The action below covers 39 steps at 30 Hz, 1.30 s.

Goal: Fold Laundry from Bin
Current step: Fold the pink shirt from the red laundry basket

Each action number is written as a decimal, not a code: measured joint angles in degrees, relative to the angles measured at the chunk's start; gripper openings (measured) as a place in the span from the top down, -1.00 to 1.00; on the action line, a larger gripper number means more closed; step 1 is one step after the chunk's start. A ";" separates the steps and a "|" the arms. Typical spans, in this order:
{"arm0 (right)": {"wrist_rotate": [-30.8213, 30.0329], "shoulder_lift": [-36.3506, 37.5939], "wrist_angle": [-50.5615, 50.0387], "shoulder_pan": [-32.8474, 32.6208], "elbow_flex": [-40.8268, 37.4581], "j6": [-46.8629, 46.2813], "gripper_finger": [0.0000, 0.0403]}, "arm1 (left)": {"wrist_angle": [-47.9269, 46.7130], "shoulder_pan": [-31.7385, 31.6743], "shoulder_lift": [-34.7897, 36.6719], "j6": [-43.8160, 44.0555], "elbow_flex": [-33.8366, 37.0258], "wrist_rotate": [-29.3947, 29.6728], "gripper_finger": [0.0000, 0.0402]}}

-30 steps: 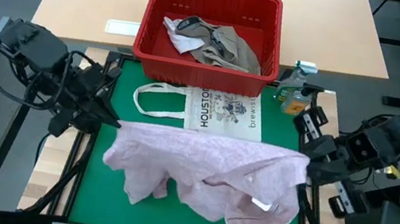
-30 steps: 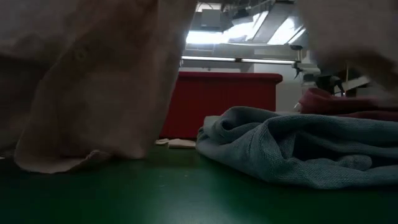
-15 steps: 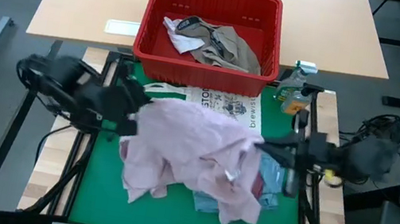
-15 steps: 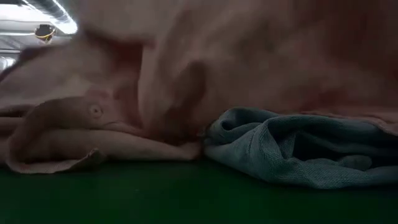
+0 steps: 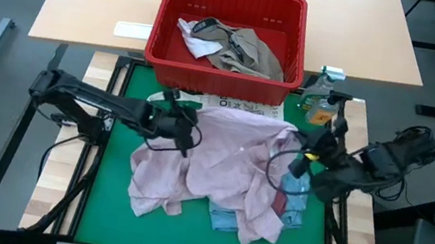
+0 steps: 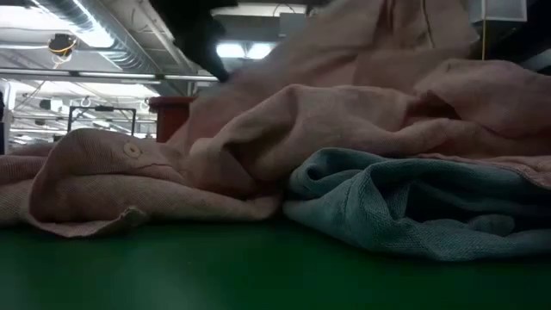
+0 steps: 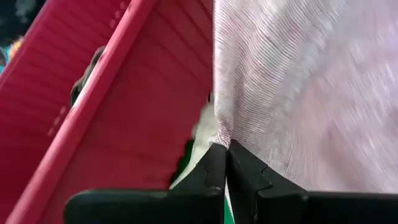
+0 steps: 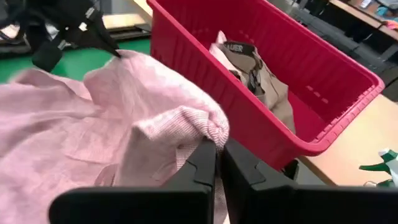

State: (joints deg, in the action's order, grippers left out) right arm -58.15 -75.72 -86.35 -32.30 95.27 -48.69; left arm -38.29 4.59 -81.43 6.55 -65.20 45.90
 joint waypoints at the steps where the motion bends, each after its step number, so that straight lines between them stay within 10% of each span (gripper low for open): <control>1: 0.62 0.15 0.05 0.71 -1.65 0.75 0.94 | 4.75 -0.81 0.00 -1.70 2.02 -0.01 1.00; 13: 5.04 0.11 -3.54 15.54 -20.53 -3.56 0.94 | 22.71 -8.87 0.00 -7.15 9.65 -0.14 0.98; 25: 10.97 0.13 -3.67 27.19 -23.35 -0.29 0.94 | 20.84 -12.80 0.49 -7.11 7.45 -1.54 0.40; 39: 11.65 0.13 -3.66 32.11 -23.35 5.75 0.94 | 2.34 0.21 0.48 26.02 2.31 -55.27 0.50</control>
State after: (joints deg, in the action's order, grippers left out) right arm -46.50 -75.59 -90.00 -0.19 71.92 -42.94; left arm -35.95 4.81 -80.95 32.57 -62.89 -9.37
